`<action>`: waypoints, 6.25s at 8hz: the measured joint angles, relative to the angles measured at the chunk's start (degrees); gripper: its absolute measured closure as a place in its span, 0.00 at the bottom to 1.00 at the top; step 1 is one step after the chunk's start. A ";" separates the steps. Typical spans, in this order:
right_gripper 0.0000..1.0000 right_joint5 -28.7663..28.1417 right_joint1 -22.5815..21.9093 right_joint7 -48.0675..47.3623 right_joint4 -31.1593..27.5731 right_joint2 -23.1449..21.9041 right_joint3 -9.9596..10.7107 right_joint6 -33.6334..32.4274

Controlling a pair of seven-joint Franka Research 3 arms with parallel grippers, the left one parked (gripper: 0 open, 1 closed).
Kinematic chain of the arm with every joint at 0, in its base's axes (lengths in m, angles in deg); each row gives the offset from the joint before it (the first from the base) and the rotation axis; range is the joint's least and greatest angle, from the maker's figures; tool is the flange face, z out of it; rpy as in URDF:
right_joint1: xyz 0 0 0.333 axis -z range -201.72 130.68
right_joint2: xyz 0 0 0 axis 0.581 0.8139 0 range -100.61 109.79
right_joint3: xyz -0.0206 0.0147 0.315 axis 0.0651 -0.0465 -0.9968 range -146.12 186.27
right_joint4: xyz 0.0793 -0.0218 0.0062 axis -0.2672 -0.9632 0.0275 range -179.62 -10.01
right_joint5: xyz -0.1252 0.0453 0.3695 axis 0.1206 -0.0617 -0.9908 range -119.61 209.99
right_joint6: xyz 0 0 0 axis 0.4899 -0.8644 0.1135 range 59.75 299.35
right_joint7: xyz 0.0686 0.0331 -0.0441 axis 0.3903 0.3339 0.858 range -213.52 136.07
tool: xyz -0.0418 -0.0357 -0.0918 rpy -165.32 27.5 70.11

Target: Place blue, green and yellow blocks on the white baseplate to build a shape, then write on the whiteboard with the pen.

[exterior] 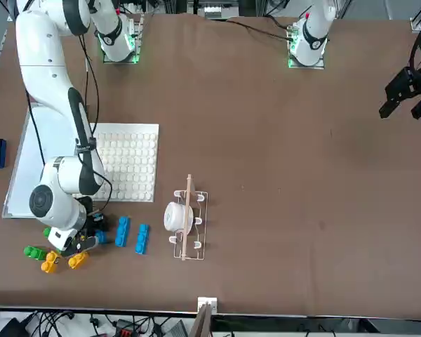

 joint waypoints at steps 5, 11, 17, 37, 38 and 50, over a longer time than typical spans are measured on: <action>0.59 -0.20 -1.09 -5.83 1.26 -1.53 -0.04 -1.86; 0.59 -0.41 -1.03 -33.19 -0.04 -13.82 0.42 -18.06; 0.59 -0.57 -0.06 -59.19 -22.61 -31.92 0.92 -15.44; 0.59 0.96 -4.08 -105.54 -73.37 -54.86 0.20 13.98; 0.59 0.96 -4.04 -105.56 -74.26 -54.84 0.20 15.56; 0.59 0.97 -4.03 -111.34 -75.60 -51.70 0.20 21.15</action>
